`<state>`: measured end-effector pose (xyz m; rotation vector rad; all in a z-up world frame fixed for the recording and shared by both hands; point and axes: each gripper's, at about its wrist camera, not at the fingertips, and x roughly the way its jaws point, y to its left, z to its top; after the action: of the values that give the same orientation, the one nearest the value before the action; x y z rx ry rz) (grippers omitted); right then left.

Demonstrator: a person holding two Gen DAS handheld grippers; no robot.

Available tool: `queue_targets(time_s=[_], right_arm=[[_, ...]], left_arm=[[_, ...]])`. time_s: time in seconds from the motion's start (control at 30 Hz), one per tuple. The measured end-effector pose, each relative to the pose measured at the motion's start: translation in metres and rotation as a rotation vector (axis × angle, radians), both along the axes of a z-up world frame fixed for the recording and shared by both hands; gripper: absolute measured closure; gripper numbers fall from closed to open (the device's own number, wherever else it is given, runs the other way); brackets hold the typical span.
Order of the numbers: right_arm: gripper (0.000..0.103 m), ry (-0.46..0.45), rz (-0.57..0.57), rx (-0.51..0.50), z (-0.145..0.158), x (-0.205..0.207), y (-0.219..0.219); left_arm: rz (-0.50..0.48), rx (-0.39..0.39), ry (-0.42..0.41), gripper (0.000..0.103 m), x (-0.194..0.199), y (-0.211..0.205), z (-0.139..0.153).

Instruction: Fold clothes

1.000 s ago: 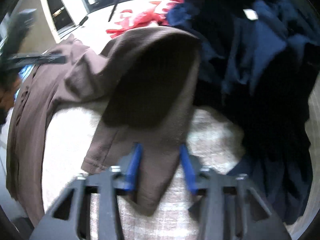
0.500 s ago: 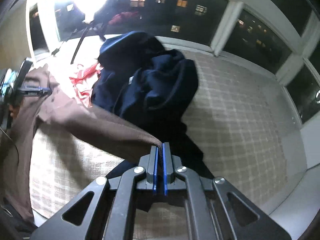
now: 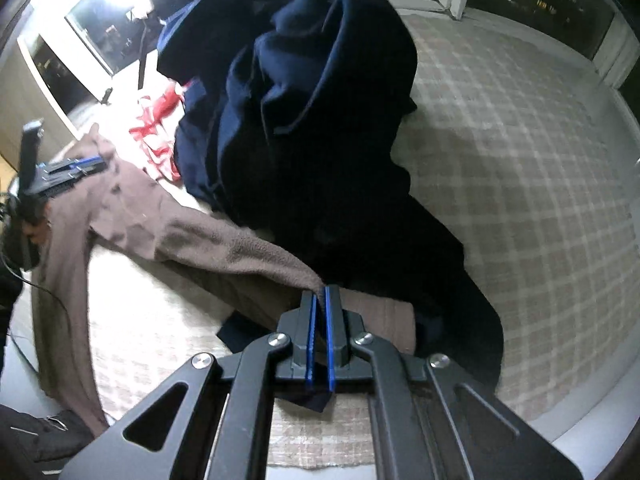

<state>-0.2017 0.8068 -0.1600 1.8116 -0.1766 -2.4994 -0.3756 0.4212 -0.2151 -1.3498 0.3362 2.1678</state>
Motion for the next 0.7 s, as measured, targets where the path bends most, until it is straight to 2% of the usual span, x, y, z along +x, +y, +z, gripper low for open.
queue_targets(time_s=[0.07, 0.13, 0.23, 0.3, 0.37, 0.5, 0.53, 0.57, 0.6, 0.63, 0.7], right_arm=[[0.099, -0.019, 0.015, -0.004, -0.001, -0.002, -0.003], [0.099, -0.045, 0.016, -0.027, -0.007, -0.006, -0.001], [0.099, -0.061, 0.013, -0.066, -0.012, -0.008, 0.005], [0.099, -0.068, 0.018, -0.074, -0.014, -0.007, 0.007], [0.099, -0.073, 0.025, -0.071, -0.017, -0.007, 0.008], [0.096, -0.068, 0.023, -0.031, -0.024, -0.009, 0.012], [0.090, -0.045, 0.000, -0.027, -0.024, -0.009, 0.017], [0.076, -0.014, -0.038, -0.021, -0.021, -0.007, 0.026], [0.067, 0.014, -0.070, -0.037, -0.016, 0.000, 0.035], [0.066, 0.043, -0.102, -0.054, -0.012, 0.007, 0.044], [0.067, 0.098, -0.163, -0.086, -0.003, 0.022, 0.061]], left_arm=[[-0.010, 0.009, -0.009, 0.080, 0.006, 0.008, 0.002], [-0.081, 0.063, -0.051, 0.080, 0.024, 0.020, 0.009], [-0.285, 0.055, -0.047, 0.076, 0.069, 0.066, 0.017], [-0.388, 0.001, -0.015, 0.074, 0.094, 0.091, 0.011], [-0.420, -0.045, -0.013, 0.074, 0.102, 0.112, -0.003], [-0.286, -0.102, 0.018, 0.072, 0.078, 0.125, -0.024], [-0.230, -0.071, 0.010, 0.074, 0.069, 0.122, -0.022], [-0.208, -0.058, 0.007, 0.076, 0.064, 0.121, -0.020], [-0.190, -0.048, 0.005, 0.077, 0.061, 0.120, -0.018], [-0.173, -0.039, 0.003, 0.077, 0.057, 0.119, -0.016], [-0.186, -0.070, 0.028, 0.077, 0.059, 0.122, -0.016]])
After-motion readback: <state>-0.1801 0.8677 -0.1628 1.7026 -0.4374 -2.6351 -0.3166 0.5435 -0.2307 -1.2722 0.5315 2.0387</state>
